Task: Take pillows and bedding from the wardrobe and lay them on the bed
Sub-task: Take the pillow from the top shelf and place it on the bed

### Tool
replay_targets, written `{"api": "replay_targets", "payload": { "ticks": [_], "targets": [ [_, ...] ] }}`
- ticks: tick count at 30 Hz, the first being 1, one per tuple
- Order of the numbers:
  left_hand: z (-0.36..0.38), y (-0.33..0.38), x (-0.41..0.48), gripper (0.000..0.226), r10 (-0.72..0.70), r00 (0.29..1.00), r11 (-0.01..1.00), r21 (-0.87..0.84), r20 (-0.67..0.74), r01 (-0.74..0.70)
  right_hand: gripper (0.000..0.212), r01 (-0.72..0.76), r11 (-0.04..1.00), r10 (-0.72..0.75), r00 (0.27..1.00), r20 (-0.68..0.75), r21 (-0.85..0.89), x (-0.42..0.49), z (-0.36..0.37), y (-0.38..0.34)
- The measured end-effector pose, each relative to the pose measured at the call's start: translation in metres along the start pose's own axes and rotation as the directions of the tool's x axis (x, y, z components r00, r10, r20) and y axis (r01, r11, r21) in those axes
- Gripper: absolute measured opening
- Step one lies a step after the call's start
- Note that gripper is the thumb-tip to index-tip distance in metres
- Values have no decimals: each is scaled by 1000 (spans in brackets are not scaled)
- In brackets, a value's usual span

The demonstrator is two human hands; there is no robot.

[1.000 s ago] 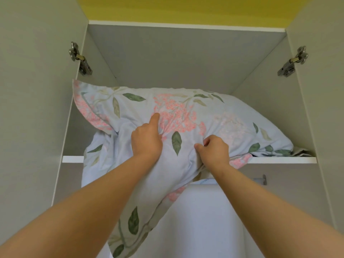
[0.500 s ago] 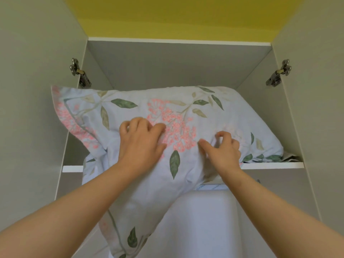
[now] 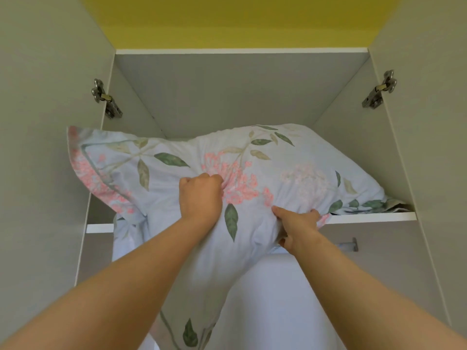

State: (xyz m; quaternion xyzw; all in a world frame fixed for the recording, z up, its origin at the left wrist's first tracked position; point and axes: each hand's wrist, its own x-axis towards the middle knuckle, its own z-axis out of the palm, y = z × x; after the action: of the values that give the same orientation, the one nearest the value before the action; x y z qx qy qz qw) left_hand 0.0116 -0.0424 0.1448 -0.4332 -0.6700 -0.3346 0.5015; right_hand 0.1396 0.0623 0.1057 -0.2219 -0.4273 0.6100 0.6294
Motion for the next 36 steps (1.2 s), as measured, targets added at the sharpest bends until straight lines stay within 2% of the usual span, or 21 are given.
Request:
{"api": "replay_targets", "payload": {
  "ticks": [2,4,6,7,8,10,12,14,16,18,20,22,25,26,27,29,30,33,35,36],
  "targets": [
    [-2,-2,-3,19,141,986,989,-36,-91,-144,87,26,1000,-26,999,-26,0,9,-3,9],
    [-10,-1,-9,19,341,919,938,11,-196,-346,77,65,997,-66,998,-13,-45,15,-9,16],
    [-23,2,-14,24,483,850,876,120,-211,-468,69,82,995,-81,997,10,-63,18,-15,17],
    [-31,5,-13,30,493,848,869,153,-194,-470,68,87,994,-85,996,30,-61,20,-18,16],
    [-42,9,-9,33,472,859,879,176,-197,-443,66,84,995,-82,995,53,-53,22,-20,16],
    [-59,13,5,36,319,933,944,141,-164,-298,62,71,996,-66,993,95,-52,24,-24,14],
    [-63,14,23,73,109,994,989,98,30,-112,59,74,994,-63,990,129,-78,25,-29,15],
    [-60,15,34,96,-33,979,998,58,200,22,58,76,993,-60,985,160,-94,24,-34,15],
    [-50,13,37,104,-97,952,994,-15,291,106,57,70,993,-51,980,191,-93,26,-38,14],
    [-42,7,35,107,-134,935,985,-58,329,161,55,71,995,-55,973,223,-64,26,-38,12],
    [-41,0,34,102,-162,939,962,-165,304,219,53,57,998,-51,970,239,-18,24,-34,6],
    [-45,-7,33,89,-213,934,912,-285,287,296,61,15,997,-31,972,232,71,25,-30,3],
    [-46,-24,31,81,-277,902,881,-288,331,376,85,67,983,-101,975,199,171,23,-28,-2],
    [-47,-29,29,82,-289,892,849,-338,349,407,94,86,976,-121,977,175,199,21,-29,-4],
    [-47,-33,27,82,-294,874,776,-437,387,454,95,96,968,-134,978,157,233,22,-30,-7],
    [-47,-37,23,81,-284,829,544,-631,481,553,79,107,939,-161,977,141,326,23,-34,-12],
    [-46,-38,22,84,-278,815,457,-677,508,577,79,87,935,-147,977,152,344,24,-35,-15],
    [-45,-43,20,107,-241,776,293,-719,582,630,110,24,953,-97,969,227,302,39,-40,-15],
    [-43,-47,14,117,-203,715,181,-692,669,699,107,27,963,-113,943,312,270,44,-44,-16],
    [-42,-49,9,107,-174,691,126,-680,702,722,105,36,968,-124,928,352,246,34,-46,-20]
  ]
}}
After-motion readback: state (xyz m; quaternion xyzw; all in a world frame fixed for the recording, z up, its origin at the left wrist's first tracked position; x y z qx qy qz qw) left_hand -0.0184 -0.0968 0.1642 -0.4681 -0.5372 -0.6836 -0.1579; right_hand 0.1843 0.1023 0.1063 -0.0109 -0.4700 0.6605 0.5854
